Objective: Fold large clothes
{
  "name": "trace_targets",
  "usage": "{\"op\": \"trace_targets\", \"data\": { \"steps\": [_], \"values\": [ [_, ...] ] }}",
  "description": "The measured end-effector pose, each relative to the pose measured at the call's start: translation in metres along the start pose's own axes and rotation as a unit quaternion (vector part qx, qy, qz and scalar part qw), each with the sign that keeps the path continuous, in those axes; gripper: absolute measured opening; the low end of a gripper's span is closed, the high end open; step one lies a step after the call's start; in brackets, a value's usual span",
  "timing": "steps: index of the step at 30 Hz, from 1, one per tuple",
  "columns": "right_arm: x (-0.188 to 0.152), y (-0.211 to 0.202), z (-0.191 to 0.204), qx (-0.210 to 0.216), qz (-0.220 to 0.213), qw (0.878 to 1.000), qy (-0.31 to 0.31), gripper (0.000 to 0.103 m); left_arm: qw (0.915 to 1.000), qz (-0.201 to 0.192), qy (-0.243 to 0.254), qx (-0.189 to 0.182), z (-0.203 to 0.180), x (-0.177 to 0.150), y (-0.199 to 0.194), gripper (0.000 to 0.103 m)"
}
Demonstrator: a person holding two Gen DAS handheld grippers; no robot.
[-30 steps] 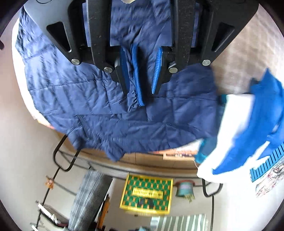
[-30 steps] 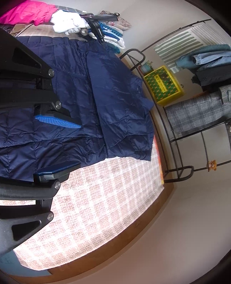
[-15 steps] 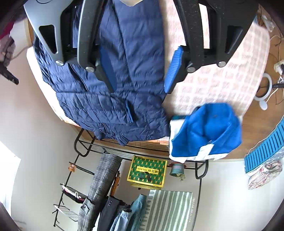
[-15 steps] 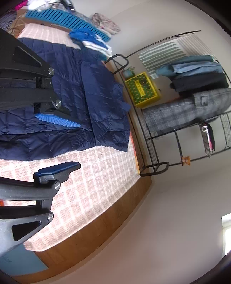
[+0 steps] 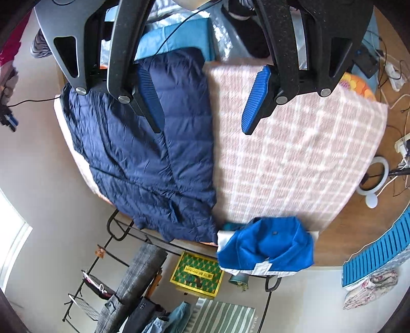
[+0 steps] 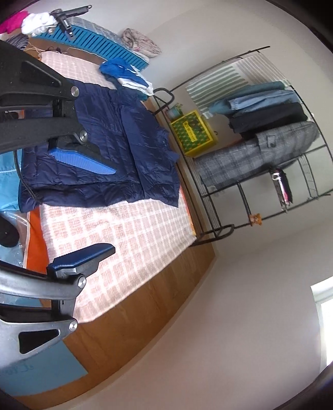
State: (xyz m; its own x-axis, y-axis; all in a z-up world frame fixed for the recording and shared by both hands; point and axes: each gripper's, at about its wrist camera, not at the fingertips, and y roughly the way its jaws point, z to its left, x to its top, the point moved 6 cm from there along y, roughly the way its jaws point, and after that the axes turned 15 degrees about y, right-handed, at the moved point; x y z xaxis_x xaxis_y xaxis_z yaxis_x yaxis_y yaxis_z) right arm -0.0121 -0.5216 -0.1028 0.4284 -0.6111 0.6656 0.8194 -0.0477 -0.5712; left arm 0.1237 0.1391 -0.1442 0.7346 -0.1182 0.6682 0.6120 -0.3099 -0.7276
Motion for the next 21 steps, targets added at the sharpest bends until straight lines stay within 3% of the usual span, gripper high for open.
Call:
{"op": "trace_targets", "data": {
  "steps": [5, 9, 15, 21],
  "values": [
    [0.01, -0.039, -0.004, -0.028, -0.04, 0.999, -0.023, 0.06, 0.9999, 0.002, 0.013, 0.008, -0.001, -0.01, -0.012, 0.064],
    [0.005, -0.044, -0.012, -0.03, -0.044, 0.998, -0.018, 0.06, 0.9999, 0.008, 0.014, -0.005, -0.006, -0.02, -0.007, 0.064],
    [-0.04, 0.021, -0.026, -0.024, 0.05, 0.998, -0.008, 0.06, 0.9964, 0.06, -0.002, -0.06, -0.028, -0.051, 0.042, 0.065],
    [-0.106, 0.104, -0.04, -0.051, 0.155, 0.986, -0.027, 0.06, 0.9873, 0.121, -0.026, -0.1, -0.044, -0.092, 0.095, 0.065]
  ]
}}
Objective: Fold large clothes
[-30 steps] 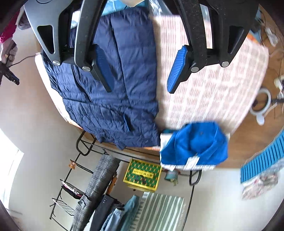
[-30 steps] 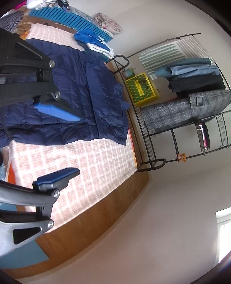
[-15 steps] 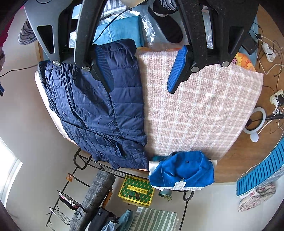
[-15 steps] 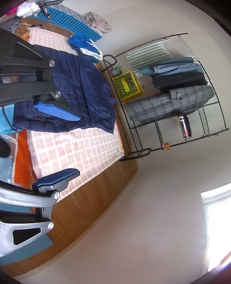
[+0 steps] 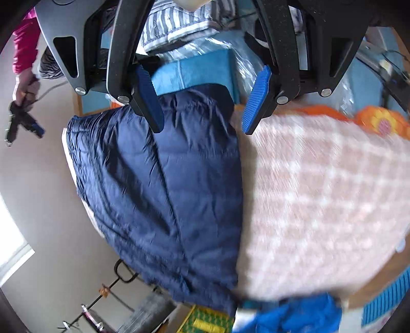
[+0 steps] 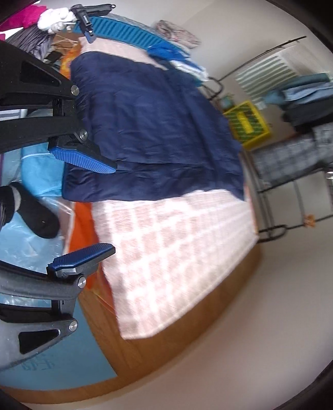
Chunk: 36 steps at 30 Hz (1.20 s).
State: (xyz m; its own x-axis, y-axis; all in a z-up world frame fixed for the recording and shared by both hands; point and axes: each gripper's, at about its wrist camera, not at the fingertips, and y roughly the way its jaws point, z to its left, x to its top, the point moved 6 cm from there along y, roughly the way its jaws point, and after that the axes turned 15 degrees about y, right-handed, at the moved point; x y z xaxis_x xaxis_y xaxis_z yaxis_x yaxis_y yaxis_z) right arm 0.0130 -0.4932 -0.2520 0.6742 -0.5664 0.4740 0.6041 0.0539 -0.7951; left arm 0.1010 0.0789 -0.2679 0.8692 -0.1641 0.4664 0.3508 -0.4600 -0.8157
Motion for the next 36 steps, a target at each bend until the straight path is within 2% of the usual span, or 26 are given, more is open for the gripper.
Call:
{"op": "trace_targets", "data": {
  "steps": [4, 6, 8, 11, 17, 21, 25, 26, 27, 28, 30, 31, 33, 36],
  "values": [
    [-0.019, 0.046, -0.006, -0.014, 0.051, 0.999, -0.006, 0.06, 0.9983, 0.042, -0.038, -0.011, 0.013, -0.021, 0.029, 0.065],
    [-0.026, 0.056, -0.009, -0.014, 0.067, 0.998, -0.008, 0.06, 0.9973, 0.045, -0.054, -0.022, 0.018, -0.025, 0.036, 0.065],
    [-0.027, 0.063, -0.01, -0.008, 0.078, 0.997, -0.012, 0.068, 0.9967, 0.042, -0.066, -0.022, 0.025, -0.027, 0.039, 0.065],
    [-0.025, 0.071, -0.006, -0.001, 0.087, 0.996, -0.025, 0.072, 0.996, 0.042, -0.076, -0.024, 0.032, -0.028, 0.045, 0.071],
    [-0.026, 0.094, -0.006, 0.026, 0.123, 0.992, -0.009, 0.074, 0.9907, 0.04, -0.102, -0.08, 0.031, -0.029, 0.061, 0.072],
    [-0.032, 0.104, 0.003, 0.057, 0.145, 0.988, -0.02, 0.076, 0.9844, 0.038, -0.125, -0.117, 0.031, -0.032, 0.073, 0.076],
    [-0.042, 0.116, 0.015, 0.078, 0.172, 0.981, -0.035, 0.076, 0.9841, 0.048, -0.11, -0.131, 0.023, -0.033, 0.076, 0.076],
    [-0.044, 0.119, 0.017, 0.079, 0.176, 0.98, -0.04, 0.073, 0.9847, 0.048, -0.098, -0.135, 0.017, -0.032, 0.075, 0.067],
    [-0.047, 0.121, 0.018, 0.082, 0.183, 0.979, -0.042, 0.066, 0.9852, 0.052, -0.087, -0.138, 0.012, -0.031, 0.074, 0.051],
    [-0.048, 0.123, 0.019, 0.087, 0.191, 0.977, -0.04, 0.061, 0.9859, 0.055, -0.08, -0.136, 0.008, -0.031, 0.074, 0.043],
    [-0.052, 0.121, 0.02, 0.108, 0.21, 0.971, -0.03, 0.043, 0.9876, 0.06, -0.063, -0.13, 0.001, -0.032, 0.071, 0.017],
    [-0.054, 0.118, 0.022, 0.113, 0.211, 0.97, -0.03, 0.038, 0.9879, 0.059, -0.06, -0.13, -0.001, -0.031, 0.069, 0.013],
    [-0.056, 0.111, 0.026, 0.116, 0.209, 0.97, -0.04, 0.017, 0.9877, 0.05, -0.062, -0.135, -0.004, -0.027, 0.061, 0.008],
    [-0.054, 0.095, 0.032, 0.136, 0.195, 0.971, -0.026, 0.007, 0.9882, 0.029, -0.061, -0.137, -0.009, -0.019, 0.044, 0.006]
  ]
}}
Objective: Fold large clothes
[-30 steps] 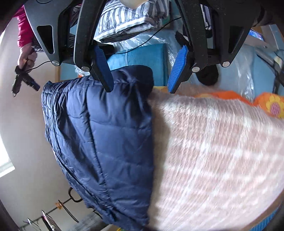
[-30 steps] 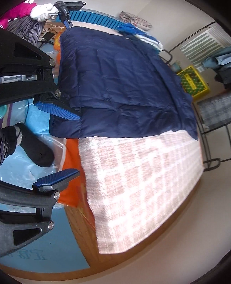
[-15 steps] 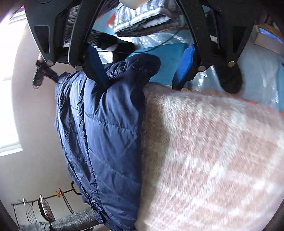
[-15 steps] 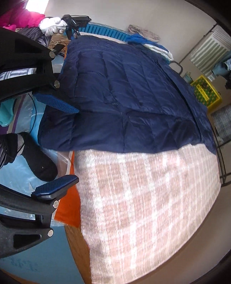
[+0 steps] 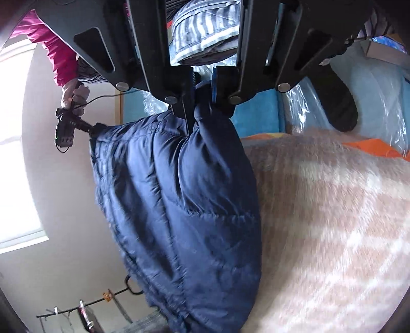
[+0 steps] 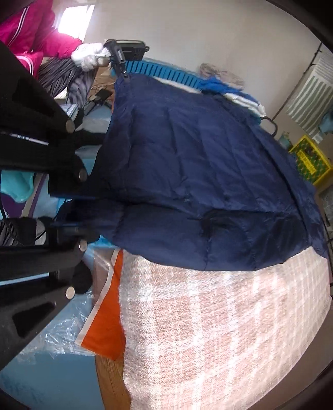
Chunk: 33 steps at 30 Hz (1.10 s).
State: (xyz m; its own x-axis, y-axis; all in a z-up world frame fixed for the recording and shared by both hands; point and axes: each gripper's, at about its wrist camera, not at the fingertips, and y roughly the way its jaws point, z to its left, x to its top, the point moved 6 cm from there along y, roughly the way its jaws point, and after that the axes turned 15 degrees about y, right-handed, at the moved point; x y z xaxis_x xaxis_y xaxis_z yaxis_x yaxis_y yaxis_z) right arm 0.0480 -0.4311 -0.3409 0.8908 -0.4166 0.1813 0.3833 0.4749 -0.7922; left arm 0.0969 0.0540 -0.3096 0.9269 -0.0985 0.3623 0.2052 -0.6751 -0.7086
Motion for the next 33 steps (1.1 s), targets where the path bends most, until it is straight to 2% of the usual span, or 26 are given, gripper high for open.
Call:
{"op": "trace_targets", "data": {
  "steps": [4, 8, 12, 16, 20, 25, 29, 33],
  "values": [
    [0.004, -0.024, 0.019, 0.036, -0.032, 0.999, 0.007, 0.005, 0.9994, -0.032, 0.01, -0.002, -0.014, 0.017, -0.026, 0.005],
    [0.022, -0.05, 0.045, 0.062, -0.073, 0.995, 0.007, 0.004, 0.997, -0.07, 0.033, 0.009, -0.028, 0.052, -0.048, 0.004],
    [0.051, -0.067, 0.075, 0.056, -0.114, 0.992, -0.004, 0.004, 0.9933, -0.094, 0.059, 0.031, -0.045, 0.093, -0.062, 0.004],
    [0.086, -0.086, 0.102, 0.047, -0.158, 0.986, -0.015, 0.003, 0.9906, -0.112, 0.063, 0.046, -0.049, 0.133, -0.067, 0.004],
    [0.124, -0.092, 0.112, 0.029, -0.19, 0.981, -0.012, 0.003, 0.9875, -0.118, 0.076, 0.071, -0.046, 0.178, -0.062, 0.004],
    [0.174, -0.066, 0.102, 0.004, -0.204, 0.979, 0.023, 0.003, 0.9889, -0.101, 0.057, 0.094, -0.018, 0.216, -0.034, 0.004],
    [0.203, -0.03, 0.084, -0.023, -0.188, 0.981, 0.047, 0.003, 0.9909, -0.082, 0.034, 0.101, 0.007, 0.232, -0.004, 0.004],
    [0.22, -0.004, 0.076, -0.061, -0.168, 0.983, 0.034, 0.003, 0.9927, -0.066, 0.013, 0.1, 0.029, 0.239, 0.023, 0.004]
  ]
}}
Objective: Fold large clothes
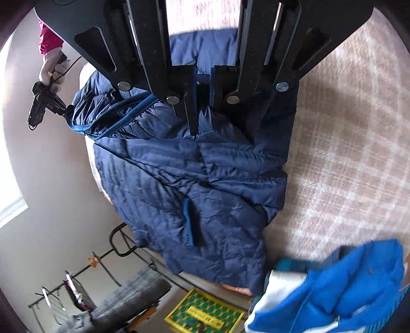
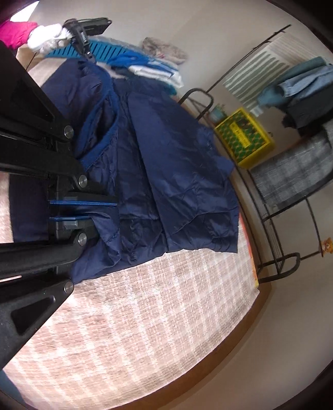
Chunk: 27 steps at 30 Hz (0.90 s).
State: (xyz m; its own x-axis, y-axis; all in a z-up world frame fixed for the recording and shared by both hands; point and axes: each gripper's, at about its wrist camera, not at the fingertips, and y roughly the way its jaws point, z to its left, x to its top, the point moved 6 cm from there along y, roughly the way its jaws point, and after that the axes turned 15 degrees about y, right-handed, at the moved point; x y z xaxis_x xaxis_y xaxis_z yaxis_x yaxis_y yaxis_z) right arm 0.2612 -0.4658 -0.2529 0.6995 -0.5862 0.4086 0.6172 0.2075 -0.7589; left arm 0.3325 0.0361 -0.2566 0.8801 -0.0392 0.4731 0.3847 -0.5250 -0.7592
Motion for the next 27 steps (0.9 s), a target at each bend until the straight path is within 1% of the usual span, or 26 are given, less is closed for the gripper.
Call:
{"op": "trace_targets", "data": {
  "steps": [2, 4, 5, 6, 7, 8, 9, 10, 12, 13, 14, 15, 16, 17, 18, 20, 22, 25, 27],
  "values": [
    [0.004, 0.013, -0.002, -0.001, 0.009, 1.0, 0.004, 0.004, 0.9999, 0.007, -0.012, 0.0, 0.007, 0.002, 0.011, 0.005],
    [0.004, 0.019, -0.005, -0.001, 0.017, 1.0, 0.002, 0.009, 0.9994, 0.015, -0.029, -0.009, 0.012, 0.006, 0.017, 0.013],
    [0.004, 0.021, -0.006, 0.001, 0.02, 1.0, 0.0, 0.012, 0.9989, 0.017, -0.039, -0.019, 0.014, 0.009, 0.018, 0.017],
    [0.004, 0.02, -0.007, 0.007, 0.022, 1.0, 0.0, 0.019, 0.9984, 0.014, -0.045, -0.031, 0.016, 0.014, 0.017, 0.026],
    [0.004, 0.02, -0.008, 0.016, 0.025, 1.0, 0.001, 0.022, 0.9979, 0.008, -0.05, -0.039, 0.017, 0.018, 0.015, 0.036],
    [0.006, 0.018, -0.011, 0.033, 0.031, 0.999, 0.006, 0.026, 0.9974, 0.001, -0.057, -0.044, 0.019, 0.022, 0.013, 0.042],
    [0.008, 0.014, -0.013, 0.049, 0.034, 0.998, 0.01, 0.028, 0.9967, -0.006, -0.064, -0.049, 0.022, 0.026, 0.009, 0.053],
    [0.009, 0.011, -0.015, 0.062, 0.037, 0.997, 0.013, 0.029, 0.9959, -0.016, -0.07, -0.055, 0.025, 0.03, 0.004, 0.057],
    [0.014, 0.004, -0.018, 0.078, 0.031, 0.996, 0.013, 0.031, 0.9959, -0.033, -0.065, -0.053, 0.028, 0.038, -0.005, 0.057],
    [0.015, 0.0, -0.019, 0.078, 0.023, 0.997, 0.008, 0.033, 0.9981, -0.04, -0.038, -0.027, 0.029, 0.042, -0.011, 0.057],
    [0.018, -0.006, -0.021, 0.071, 0.01, 0.997, -0.003, 0.045, 0.999, -0.044, -0.011, -0.004, 0.027, 0.044, -0.015, 0.057],
    [0.019, -0.01, -0.023, 0.062, -0.002, 0.998, -0.012, 0.061, 0.9988, -0.044, 0.017, 0.012, 0.024, 0.046, -0.017, 0.057],
    [0.022, -0.015, -0.025, 0.052, -0.019, 0.998, -0.024, 0.065, 0.9977, -0.039, 0.049, 0.025, 0.02, 0.047, -0.016, 0.057],
    [0.024, -0.02, -0.027, 0.046, -0.033, 0.998, -0.033, 0.067, 0.9962, -0.031, 0.072, 0.036, 0.016, 0.048, -0.014, 0.057],
    [0.027, -0.022, -0.028, 0.042, -0.04, 0.998, -0.038, 0.067, 0.995, -0.022, 0.09, 0.038, 0.013, 0.048, -0.009, 0.057],
    [0.032, -0.022, -0.031, 0.034, -0.044, 0.997, -0.048, 0.067, 0.9934, -0.005, 0.108, 0.038, 0.01, 0.047, 0.002, 0.057],
    [0.033, -0.018, -0.031, 0.028, -0.04, 0.997, -0.054, 0.067, 0.9923, 0.007, 0.117, 0.038, 0.009, 0.046, 0.014, 0.057],
    [0.033, -0.004, -0.03, 0.014, -0.028, 0.998, -0.063, 0.068, 0.9923, 0.024, 0.117, 0.035, 0.01, 0.046, 0.031, 0.057],
    [0.031, 0.007, -0.025, 0.007, -0.019, 0.997, -0.078, 0.068, 0.9914, 0.028, 0.121, 0.039, 0.009, 0.046, 0.038, 0.057]
  ]
}}
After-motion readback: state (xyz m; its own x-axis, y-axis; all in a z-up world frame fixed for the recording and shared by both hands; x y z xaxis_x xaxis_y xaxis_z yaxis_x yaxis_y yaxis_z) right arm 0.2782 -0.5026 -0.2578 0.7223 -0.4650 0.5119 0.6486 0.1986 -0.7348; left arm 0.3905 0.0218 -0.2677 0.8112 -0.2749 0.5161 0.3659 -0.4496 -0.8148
